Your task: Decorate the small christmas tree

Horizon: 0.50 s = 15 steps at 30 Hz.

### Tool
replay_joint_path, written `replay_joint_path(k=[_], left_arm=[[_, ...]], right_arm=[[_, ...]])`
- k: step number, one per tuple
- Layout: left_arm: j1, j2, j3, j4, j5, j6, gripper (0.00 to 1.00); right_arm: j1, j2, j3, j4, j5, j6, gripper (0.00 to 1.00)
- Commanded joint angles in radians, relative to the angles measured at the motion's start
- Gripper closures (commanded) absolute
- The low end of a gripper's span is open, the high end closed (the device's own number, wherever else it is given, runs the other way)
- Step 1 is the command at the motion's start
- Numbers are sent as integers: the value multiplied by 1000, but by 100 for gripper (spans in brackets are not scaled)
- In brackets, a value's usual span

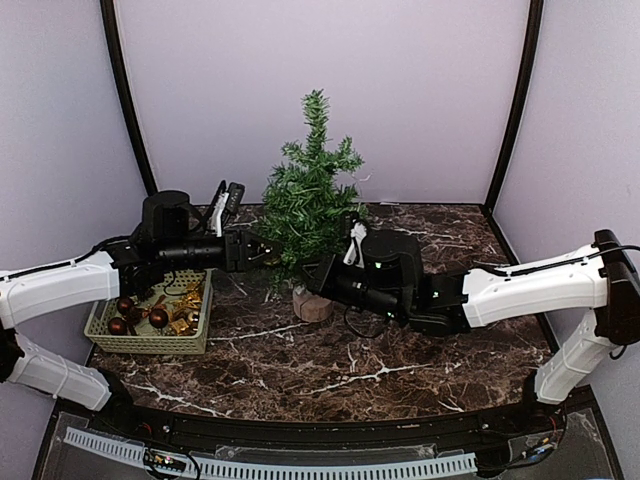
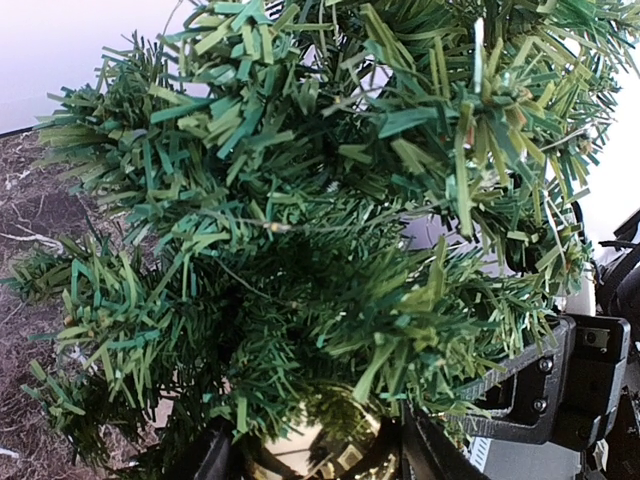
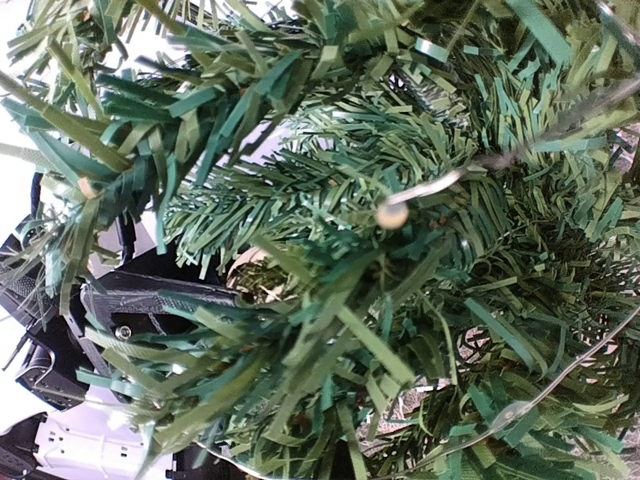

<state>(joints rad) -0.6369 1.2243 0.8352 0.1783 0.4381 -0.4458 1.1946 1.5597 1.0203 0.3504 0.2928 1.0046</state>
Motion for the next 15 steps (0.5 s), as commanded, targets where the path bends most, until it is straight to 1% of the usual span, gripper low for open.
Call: replay_joint_path(k=[1,9,15], left_arm=[[6,4,18,22,-1,9,56],[7,-9,12,38,9,4,56],[7,-18,9,46,29,1,56]], right_arm=[[-10,13,3,18,15,8,100],[-9,-12,-19,64,-2,-26,100],[0,-31,-31,93,-3,-69,91]])
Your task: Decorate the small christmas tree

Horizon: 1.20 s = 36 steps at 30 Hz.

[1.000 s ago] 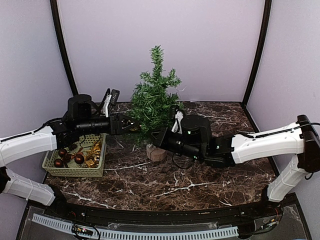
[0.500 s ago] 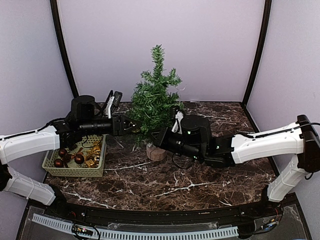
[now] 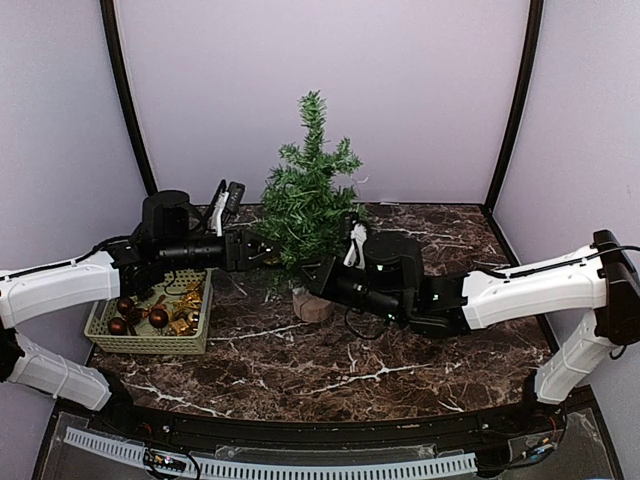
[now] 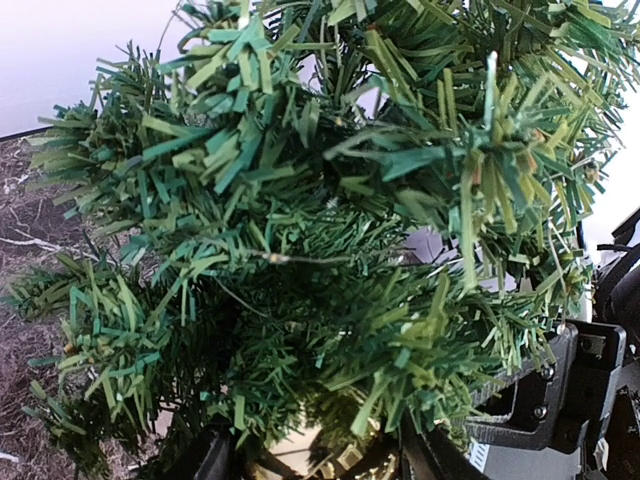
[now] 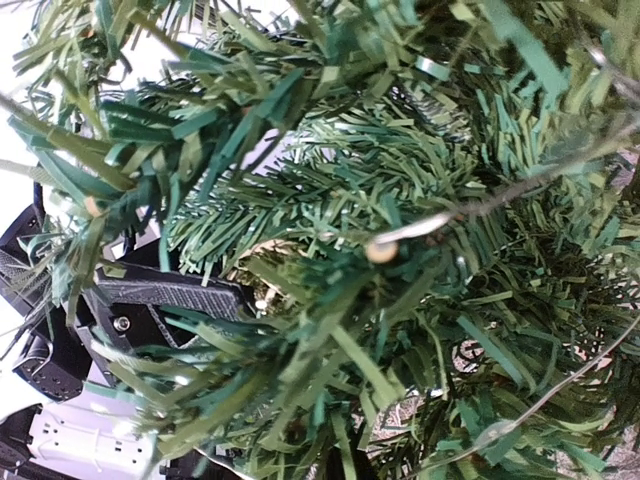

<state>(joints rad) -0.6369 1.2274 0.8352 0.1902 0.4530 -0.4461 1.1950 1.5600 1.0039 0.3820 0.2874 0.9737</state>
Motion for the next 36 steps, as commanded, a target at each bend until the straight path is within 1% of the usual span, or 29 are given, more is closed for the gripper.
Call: replay_joint_path(k=[1,8,12,16,26,36], left_arm=[[7,-22,7,34,12,1,56],[7,-51,-11,17,-4,-3,55],[7,-83,-28,-3,-23,-3,52],[6,-122,-45,-28,-42,-6,47],[6,-206,-82,-100,-92,-9,31],[7,-265,-113,-134,-131,-7,27]], right_arm=[[1,-32,-15,64,2,-42,91],[11,-50,-29,89,-5,-66,83],[13,-73,-51,102,6,-84,79],[17,-94,-65,114,15,-94,75],[23,-125,-89,138,22,-113,72],[26,-153,-116,178,20,-146,70]])
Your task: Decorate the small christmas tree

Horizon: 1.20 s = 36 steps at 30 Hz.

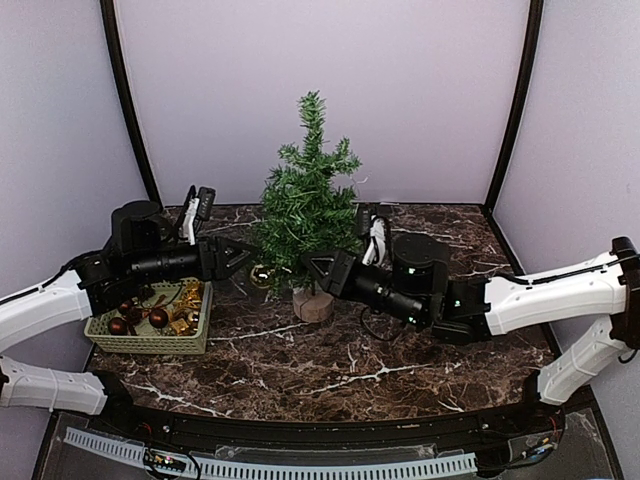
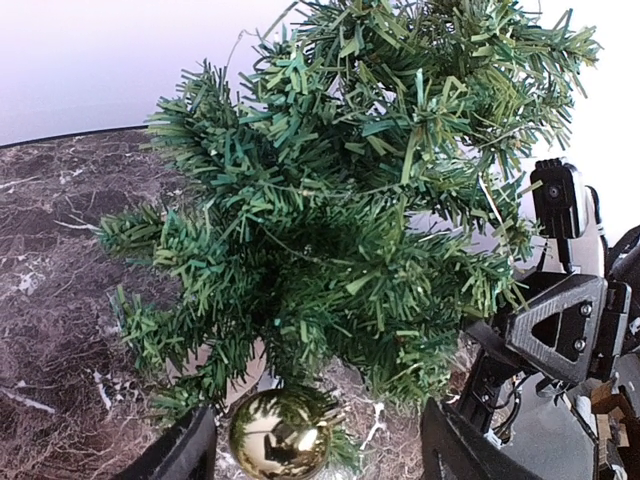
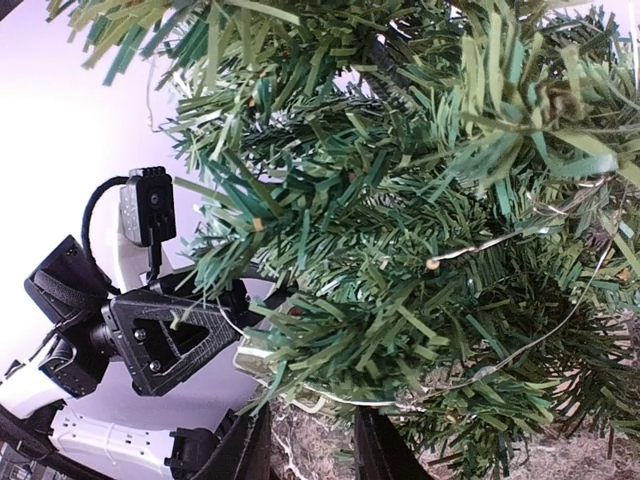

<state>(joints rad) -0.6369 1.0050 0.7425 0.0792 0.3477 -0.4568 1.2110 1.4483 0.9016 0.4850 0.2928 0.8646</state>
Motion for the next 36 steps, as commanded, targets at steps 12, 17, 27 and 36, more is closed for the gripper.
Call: replay_joint_path(k=[12,17,27,36], left_arm=[[7,-156,-30,-194,-156,12,24],[13,-201,-19,-309,-253,1,19],[169,-194,-19,-498,-311,-84,15],[389,-93,-129,-471,-278,-112,25]], right_arm=[[14,-174,-63,23,105,-168,58],[10,-272,-90,-74,227,-231,45],[-211,-391,-124,-285,178,-254,32],[-487,-401,-236,-282,-38,-174,31]])
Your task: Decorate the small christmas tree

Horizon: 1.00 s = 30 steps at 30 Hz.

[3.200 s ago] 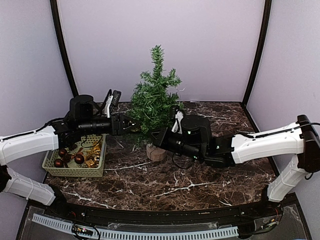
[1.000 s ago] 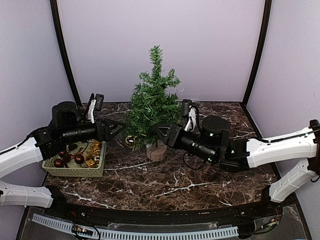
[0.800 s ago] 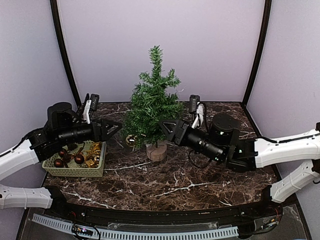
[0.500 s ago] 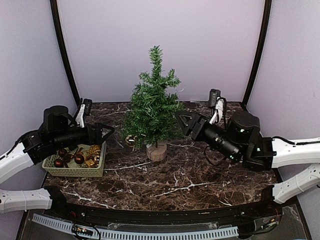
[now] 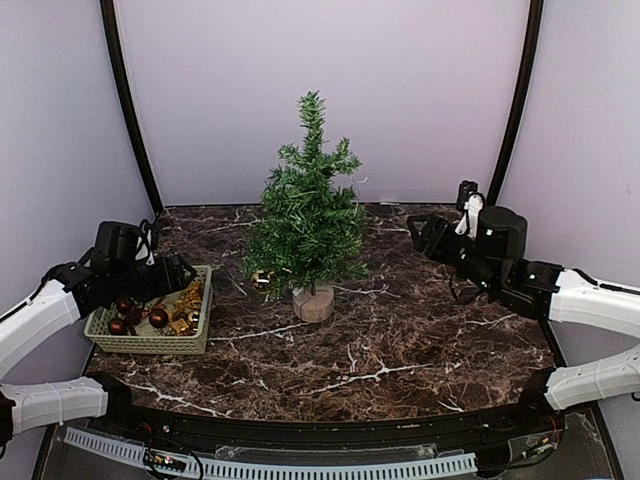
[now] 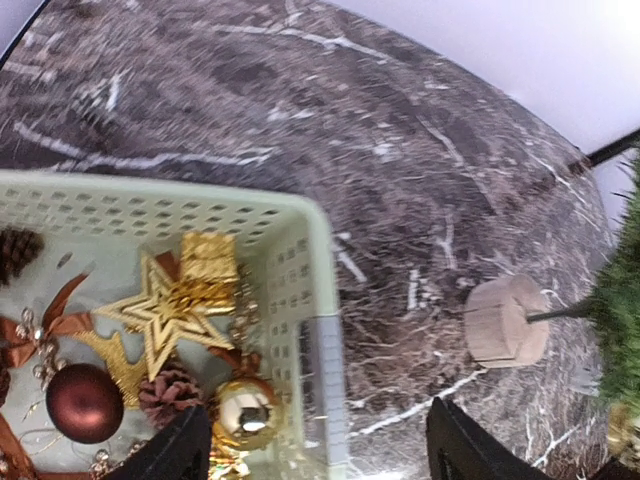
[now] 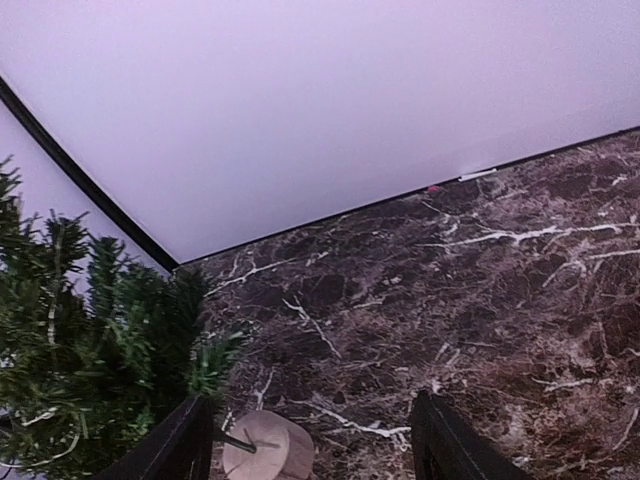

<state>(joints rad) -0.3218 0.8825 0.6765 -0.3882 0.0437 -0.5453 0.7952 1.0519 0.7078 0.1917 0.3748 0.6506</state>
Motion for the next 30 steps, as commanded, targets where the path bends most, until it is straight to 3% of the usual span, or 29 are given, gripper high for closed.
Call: replay_joint_path(k=[1,8,16,24,30], left_arm=[[97,42,-81,26,35,-27,27],[112,177,-88,176,80,15,32],[112,373,-9,180,-60,96,32],[112,514,28,286,-70,133,30],[112,607,84,300,-110,150,37]], right_arm=[[-96,0,-55,22,-140,48,31],[-150,64,-98,95,-230,93,31],[-156,82,-110,124,-248,119,31],[-157,81,-120,118,-241,135,31],[-159,80,-120,115,-237,139,31]])
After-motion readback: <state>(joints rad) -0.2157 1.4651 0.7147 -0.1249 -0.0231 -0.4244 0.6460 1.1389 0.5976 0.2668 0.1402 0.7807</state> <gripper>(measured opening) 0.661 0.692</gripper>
